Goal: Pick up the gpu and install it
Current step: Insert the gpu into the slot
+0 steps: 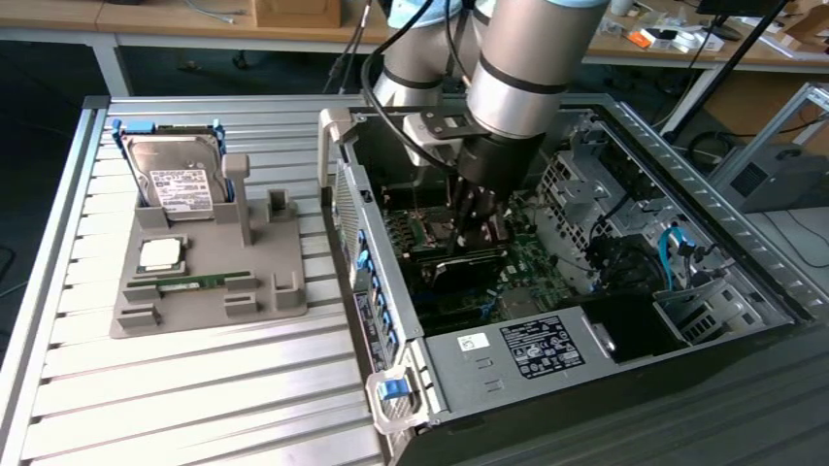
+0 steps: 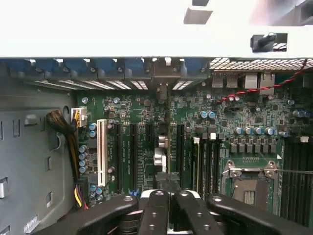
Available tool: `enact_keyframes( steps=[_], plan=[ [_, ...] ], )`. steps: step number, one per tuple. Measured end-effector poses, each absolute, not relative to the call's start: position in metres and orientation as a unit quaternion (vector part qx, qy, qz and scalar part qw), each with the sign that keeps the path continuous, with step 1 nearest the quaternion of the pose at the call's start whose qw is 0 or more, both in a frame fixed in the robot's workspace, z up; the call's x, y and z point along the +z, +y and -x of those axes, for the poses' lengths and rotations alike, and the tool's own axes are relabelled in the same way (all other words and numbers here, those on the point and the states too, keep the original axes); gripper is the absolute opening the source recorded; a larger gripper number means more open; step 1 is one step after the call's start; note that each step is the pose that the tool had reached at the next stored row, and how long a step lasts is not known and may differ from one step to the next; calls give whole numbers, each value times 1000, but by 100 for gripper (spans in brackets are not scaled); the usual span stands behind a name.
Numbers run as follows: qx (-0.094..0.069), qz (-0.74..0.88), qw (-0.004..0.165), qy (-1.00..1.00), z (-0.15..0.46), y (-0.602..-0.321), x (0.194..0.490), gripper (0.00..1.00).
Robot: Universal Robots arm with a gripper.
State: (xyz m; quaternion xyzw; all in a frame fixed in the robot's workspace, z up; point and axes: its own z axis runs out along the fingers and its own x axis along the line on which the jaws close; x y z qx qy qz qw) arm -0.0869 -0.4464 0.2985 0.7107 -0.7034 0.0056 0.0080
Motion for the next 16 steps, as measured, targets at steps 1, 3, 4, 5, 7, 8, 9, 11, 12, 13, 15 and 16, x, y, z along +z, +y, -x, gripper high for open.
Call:
enact_keyframes(
  steps=[1,3,4,5,7,8,9,11,12,13,15,16],
  plan=[
    [4,-711,9,-703,82,-446,298,11],
    [1,-711,12,-703,73,-447,298,11],
    [-1,-711,14,-703,68,-447,298,11],
    [-2,-711,16,-703,64,-447,298,11],
    [-7,-711,20,-703,53,-447,297,11],
    [-9,-711,22,-703,49,-447,297,11],
    [-11,-711,24,-703,45,-447,297,11],
    [-11,-711,25,-703,43,-447,297,11],
    [-11,-711,25,-703,42,-447,297,11],
    [-12,-711,25,-703,42,-447,297,11],
    [-12,-711,25,-703,42,-447,297,11],
    [-12,-711,25,-703,42,-447,297,11]
  ],
)
